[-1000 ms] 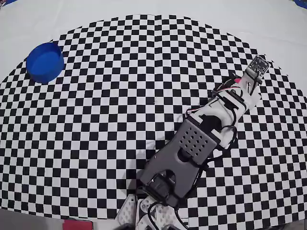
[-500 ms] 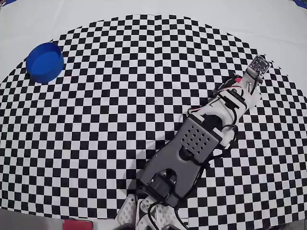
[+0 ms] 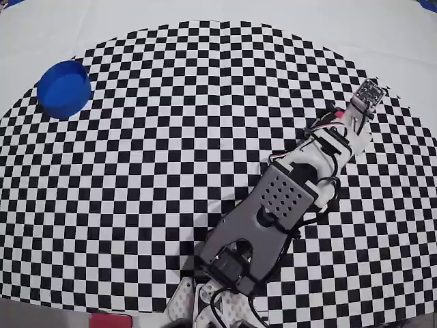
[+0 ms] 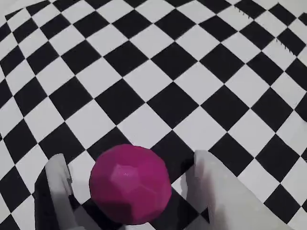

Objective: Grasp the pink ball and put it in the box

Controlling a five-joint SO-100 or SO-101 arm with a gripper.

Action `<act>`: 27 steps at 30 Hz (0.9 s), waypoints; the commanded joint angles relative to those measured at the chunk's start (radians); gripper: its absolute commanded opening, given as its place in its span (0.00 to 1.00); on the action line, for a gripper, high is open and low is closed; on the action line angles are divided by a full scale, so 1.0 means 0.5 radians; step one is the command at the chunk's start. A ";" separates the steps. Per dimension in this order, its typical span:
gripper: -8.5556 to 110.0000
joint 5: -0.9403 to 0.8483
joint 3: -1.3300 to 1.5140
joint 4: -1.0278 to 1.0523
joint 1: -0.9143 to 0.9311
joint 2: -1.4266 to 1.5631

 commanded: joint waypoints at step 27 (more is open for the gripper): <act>0.34 0.015 -0.138 0.018 0.009 -0.040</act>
